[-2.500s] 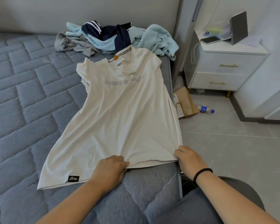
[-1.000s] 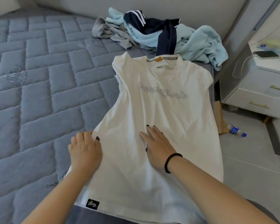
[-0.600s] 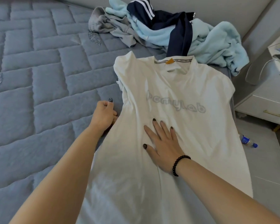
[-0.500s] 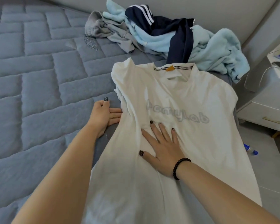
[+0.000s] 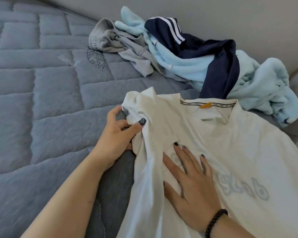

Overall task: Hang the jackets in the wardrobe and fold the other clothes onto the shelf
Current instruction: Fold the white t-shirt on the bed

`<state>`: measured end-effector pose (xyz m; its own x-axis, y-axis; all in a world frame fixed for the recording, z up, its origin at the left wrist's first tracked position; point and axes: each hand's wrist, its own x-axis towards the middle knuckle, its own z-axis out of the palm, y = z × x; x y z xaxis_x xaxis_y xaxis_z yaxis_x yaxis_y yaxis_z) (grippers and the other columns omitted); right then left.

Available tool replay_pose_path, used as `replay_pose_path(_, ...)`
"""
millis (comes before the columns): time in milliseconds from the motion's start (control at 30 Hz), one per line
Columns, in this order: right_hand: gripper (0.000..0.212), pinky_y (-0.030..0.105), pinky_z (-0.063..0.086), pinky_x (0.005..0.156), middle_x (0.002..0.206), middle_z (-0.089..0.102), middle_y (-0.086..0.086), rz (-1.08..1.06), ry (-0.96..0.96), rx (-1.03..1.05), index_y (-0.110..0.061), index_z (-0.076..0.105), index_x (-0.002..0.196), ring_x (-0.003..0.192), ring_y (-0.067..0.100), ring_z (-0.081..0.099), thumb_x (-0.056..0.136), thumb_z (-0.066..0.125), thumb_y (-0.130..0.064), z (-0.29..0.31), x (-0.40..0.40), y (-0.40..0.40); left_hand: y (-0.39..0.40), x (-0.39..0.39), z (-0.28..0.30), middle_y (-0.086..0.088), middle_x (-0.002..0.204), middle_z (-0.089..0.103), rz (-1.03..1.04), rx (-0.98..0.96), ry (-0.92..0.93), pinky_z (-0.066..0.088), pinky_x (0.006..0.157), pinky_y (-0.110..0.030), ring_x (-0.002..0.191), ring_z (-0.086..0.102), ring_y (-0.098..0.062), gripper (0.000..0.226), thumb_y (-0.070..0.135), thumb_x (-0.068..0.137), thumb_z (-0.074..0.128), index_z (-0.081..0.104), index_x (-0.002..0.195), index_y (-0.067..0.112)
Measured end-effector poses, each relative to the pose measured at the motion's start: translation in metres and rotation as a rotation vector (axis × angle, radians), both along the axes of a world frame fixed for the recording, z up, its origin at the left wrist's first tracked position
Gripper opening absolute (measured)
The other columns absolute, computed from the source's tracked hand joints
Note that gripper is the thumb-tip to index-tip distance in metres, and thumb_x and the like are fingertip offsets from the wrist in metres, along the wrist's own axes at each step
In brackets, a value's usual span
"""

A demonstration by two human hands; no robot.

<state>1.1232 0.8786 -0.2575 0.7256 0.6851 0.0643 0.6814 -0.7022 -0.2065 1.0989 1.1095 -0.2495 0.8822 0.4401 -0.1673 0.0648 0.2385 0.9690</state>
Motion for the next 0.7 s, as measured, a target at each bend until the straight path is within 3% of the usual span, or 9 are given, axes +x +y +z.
replay_pose_path(100, 0.045, 0.047, 0.02, 0.111, 0.151, 0.035, -0.01, -0.025, -0.046, 0.088, -0.051, 0.046, 0.133, 0.14, 0.011, 0.03, 0.093, 0.027, -0.061, 0.005, 0.002, 0.007, 0.008, 0.007, 0.005, 0.006, 0.099, 0.074, 0.064, 0.009, 0.061, 0.058, 0.08, -0.046, 0.093, 0.071, -0.021, 0.048, 0.03, 0.082, 0.076, 0.042, 0.116, 0.037)
replay_pose_path(167, 0.036, 0.041, 0.035, 0.102, 0.131, 0.056, -0.015, -0.091, -0.059, 0.269, -0.04, 0.07, 0.109, 0.126, 0.012, 0.048, 0.091, 0.041, -0.051, 0.009, 0.006, 0.02, 0.022, 0.005, 0.008, 0.005, 0.09, 0.075, 0.143, 0.048, 0.096, 0.059, 0.073, -0.041, 0.085, 0.071, -0.02, 0.044, 0.019, 0.084, 0.072, 0.046, 0.116, 0.033)
replay_pose_path(200, 0.033, 0.03, 0.039, 0.096, 0.116, 0.06, -0.024, -0.153, 0.027, 0.383, -0.035, 0.075, 0.094, 0.118, 0.01, 0.052, 0.091, 0.045, -0.048, 0.014, 0.011, 0.03, 0.032, 0.001, 0.01, 0.002, 0.084, 0.074, 0.181, 0.052, 0.113, 0.057, 0.064, -0.036, 0.077, 0.071, -0.018, 0.044, 0.014, 0.083, 0.071, 0.049, 0.117, 0.031)
replay_pose_path(300, 0.016, 0.005, 0.031, 0.082, 0.097, 0.054, -0.02, -0.332, 0.271, 0.552, -0.034, 0.067, 0.072, 0.106, 0.007, 0.048, 0.085, 0.058, -0.031, 0.033, 0.048, 0.071, 0.057, -0.009, 0.015, -0.004, 0.074, 0.067, 0.263, 0.068, 0.198, 0.051, 0.062, -0.037, 0.068, 0.063, -0.02, 0.051, 0.007, 0.079, 0.07, 0.051, 0.122, 0.028)
replay_pose_path(367, 0.013, 0.01, 0.027, 0.086, 0.104, 0.049, -0.015, -0.33, 0.185, 0.531, -0.032, 0.064, 0.079, 0.111, 0.009, 0.043, 0.083, 0.063, -0.019, 0.046, 0.077, 0.102, 0.061, -0.013, 0.015, 0.003, 0.07, 0.067, 0.272, 0.196, 0.287, 0.052, 0.066, -0.033, 0.069, 0.064, -0.012, 0.053, 0.016, 0.077, 0.074, 0.047, 0.121, 0.031)
replay_pose_path(433, 0.011, 0.019, 0.027, 0.092, 0.108, 0.048, -0.01, -0.258, 0.14, 0.523, -0.027, 0.064, 0.087, 0.112, 0.012, 0.04, 0.083, 0.063, -0.018, 0.058, 0.1, 0.135, 0.056, -0.014, 0.016, 0.009, 0.073, 0.063, 0.268, 0.388, 0.393, 0.041, 0.057, -0.019, 0.069, 0.058, 0.0, 0.046, 0.033, 0.076, 0.076, 0.046, 0.112, 0.035)
replay_pose_path(533, 0.007, 0.025, 0.029, 0.094, 0.108, 0.049, -0.01, -0.068, 0.176, 0.329, -0.029, 0.064, 0.091, 0.114, 0.016, 0.038, 0.086, 0.059, -0.031, 0.069, 0.123, 0.186, 0.055, -0.015, 0.021, 0.015, 0.075, 0.059, 0.267, 0.528, 0.49, 0.033, 0.052, -0.016, 0.067, 0.051, 0.002, 0.026, 0.05, 0.076, 0.07, 0.055, 0.083, 0.03)
replay_pose_path(600, 0.03, 0.033, 0.03, 0.092, 0.106, 0.055, -0.006, 0.037, 0.175, 0.009, -0.029, 0.066, 0.085, 0.112, 0.019, 0.04, 0.087, 0.052, -0.054, 0.075, 0.133, 0.219, 0.062, -0.017, 0.018, 0.009, 0.06, 0.057, 0.259, 0.537, 0.498, 0.034, 0.046, -0.019, 0.053, 0.048, -0.004, 0.042, 0.054, 0.077, 0.065, 0.059, 0.071, 0.012)
replay_pose_path(700, 0.052, 0.029, 0.037, 0.066, 0.07, 0.05, 0.0, 0.129, 0.167, -0.364, -0.022, 0.048, 0.06, 0.081, 0.024, 0.049, 0.078, 0.05, -0.071, 0.086, 0.136, 0.256, 0.066, -0.02, 0.017, -0.002, 0.053, 0.053, 0.249, 0.519, 0.448, 0.037, 0.05, -0.026, 0.047, 0.044, -0.007, 0.04, 0.047, 0.086, 0.06, 0.062, 0.07, 0.011)
